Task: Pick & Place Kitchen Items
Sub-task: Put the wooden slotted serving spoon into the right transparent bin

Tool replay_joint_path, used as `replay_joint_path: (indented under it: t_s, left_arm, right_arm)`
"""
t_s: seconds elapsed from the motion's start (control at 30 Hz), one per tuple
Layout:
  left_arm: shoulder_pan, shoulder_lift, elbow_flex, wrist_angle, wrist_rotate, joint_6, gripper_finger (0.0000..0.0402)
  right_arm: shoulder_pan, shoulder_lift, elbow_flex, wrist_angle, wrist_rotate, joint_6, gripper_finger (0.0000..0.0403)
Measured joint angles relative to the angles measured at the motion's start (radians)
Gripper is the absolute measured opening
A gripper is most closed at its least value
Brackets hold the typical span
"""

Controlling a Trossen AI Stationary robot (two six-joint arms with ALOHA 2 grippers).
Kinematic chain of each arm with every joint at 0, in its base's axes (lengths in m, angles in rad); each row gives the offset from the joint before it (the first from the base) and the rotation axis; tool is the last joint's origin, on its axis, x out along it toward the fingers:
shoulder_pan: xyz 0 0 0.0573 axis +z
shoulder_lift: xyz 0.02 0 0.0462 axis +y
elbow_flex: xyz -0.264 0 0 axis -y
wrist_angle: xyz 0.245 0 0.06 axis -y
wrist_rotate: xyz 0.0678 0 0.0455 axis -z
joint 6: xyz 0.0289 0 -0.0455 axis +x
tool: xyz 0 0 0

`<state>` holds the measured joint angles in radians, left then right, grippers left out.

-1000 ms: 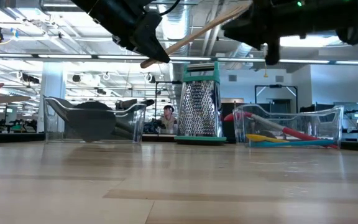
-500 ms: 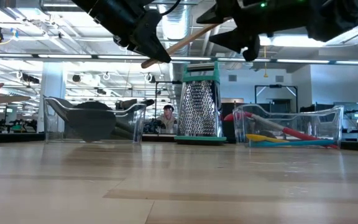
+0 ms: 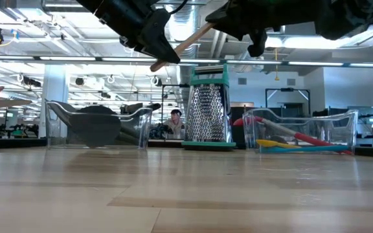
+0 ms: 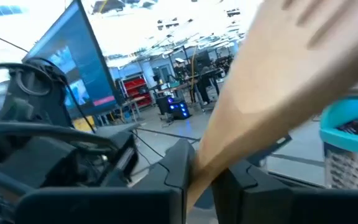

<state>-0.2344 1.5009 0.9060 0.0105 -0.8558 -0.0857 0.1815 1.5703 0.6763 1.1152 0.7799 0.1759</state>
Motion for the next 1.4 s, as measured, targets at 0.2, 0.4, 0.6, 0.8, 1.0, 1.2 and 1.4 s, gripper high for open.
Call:
replay_joint_path:
  t_s: [0.2,0.4,0.6,0.8,1.0,1.2,1.4]
  left_arm:
    - [0.0,0.001,0.001,-0.002,0.005,-0.004,0.005]
    - [0.007,0.001,0.001,-0.004,0.044,-0.012,0.0066]
    - [0.006,-0.002,-0.001,0.001,0.027,-0.009,0.0103]
    - [0.006,-0.01,-0.001,0.007,0.034,-0.005,0.0121]
    - [0.006,-0.035,-0.001,0.002,0.034,-0.001,0.0123]
    - [0.006,-0.042,-0.001,0.004,0.034,0.001,0.012]
    - [0.006,-0.043,-0.001,0.006,0.034,0.002,0.012]
  right_arm:
    - [0.0,-0.001,-0.001,-0.001,-0.013,-0.026,0.0034]
    - [0.0,-0.001,-0.004,-0.007,-0.03,-0.05,0.0034]
    - [0.0,0.003,-0.013,-0.049,-0.002,-0.109,0.0018]
    - [0.001,-0.019,-0.01,-0.053,0.022,-0.133,0.0018]
    - [0.008,-0.073,-0.008,-0.057,0.069,-0.221,0.0018]
    - [0.047,-0.219,-0.008,-0.245,0.193,-0.292,0.0018]
    - [0.094,-0.412,-0.008,-0.516,0.383,-0.318,0.0018]
